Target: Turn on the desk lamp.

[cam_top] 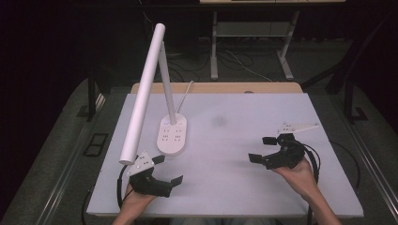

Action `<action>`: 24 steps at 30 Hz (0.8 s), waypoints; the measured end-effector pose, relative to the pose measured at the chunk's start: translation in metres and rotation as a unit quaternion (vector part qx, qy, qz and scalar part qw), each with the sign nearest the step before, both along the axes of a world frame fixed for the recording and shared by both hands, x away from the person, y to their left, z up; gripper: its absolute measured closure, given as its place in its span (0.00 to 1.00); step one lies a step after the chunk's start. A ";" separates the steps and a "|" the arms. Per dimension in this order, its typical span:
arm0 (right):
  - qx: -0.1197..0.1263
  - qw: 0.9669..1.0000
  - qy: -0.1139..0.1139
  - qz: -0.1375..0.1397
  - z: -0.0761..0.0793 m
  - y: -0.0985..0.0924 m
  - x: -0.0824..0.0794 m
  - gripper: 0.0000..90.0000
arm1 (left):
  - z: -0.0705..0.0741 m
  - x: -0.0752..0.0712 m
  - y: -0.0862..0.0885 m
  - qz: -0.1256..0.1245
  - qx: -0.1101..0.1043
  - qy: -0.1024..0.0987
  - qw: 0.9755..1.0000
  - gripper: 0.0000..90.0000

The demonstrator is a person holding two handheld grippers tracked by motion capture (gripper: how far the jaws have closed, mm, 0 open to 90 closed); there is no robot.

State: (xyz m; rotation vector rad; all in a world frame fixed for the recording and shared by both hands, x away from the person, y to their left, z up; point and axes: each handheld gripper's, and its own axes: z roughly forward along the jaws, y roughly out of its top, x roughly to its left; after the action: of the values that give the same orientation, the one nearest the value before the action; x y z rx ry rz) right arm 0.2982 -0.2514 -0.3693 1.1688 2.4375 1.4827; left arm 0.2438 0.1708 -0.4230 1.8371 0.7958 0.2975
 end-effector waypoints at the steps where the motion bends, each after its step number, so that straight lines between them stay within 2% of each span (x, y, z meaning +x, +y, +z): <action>1: -0.002 1.000 -0.001 0.002 0.001 0.001 0.001 0.00 | 0.000 0.000 0.000 0.000 0.000 0.000 1.000 0.00; 9: 0.005 1.000 0.000 0.013 0.007 0.011 0.010 0.00 | 0.000 0.000 0.001 0.001 -0.004 0.001 1.000 0.00; 18: 0.000 1.000 -0.001 0.026 0.013 0.024 0.020 0.00 | 0.000 0.000 0.001 0.000 -0.004 0.001 1.000 0.00; 24: 0.007 0.999 0.001 0.035 0.019 0.034 0.028 0.00 | 0.000 0.000 0.001 0.000 -0.005 0.002 1.000 0.00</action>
State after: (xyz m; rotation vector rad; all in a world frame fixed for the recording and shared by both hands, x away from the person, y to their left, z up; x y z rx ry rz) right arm 0.3259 -0.2178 -0.3503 1.0973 2.4983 1.5207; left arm 0.2440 0.1717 -0.4227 1.8284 0.7975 0.2895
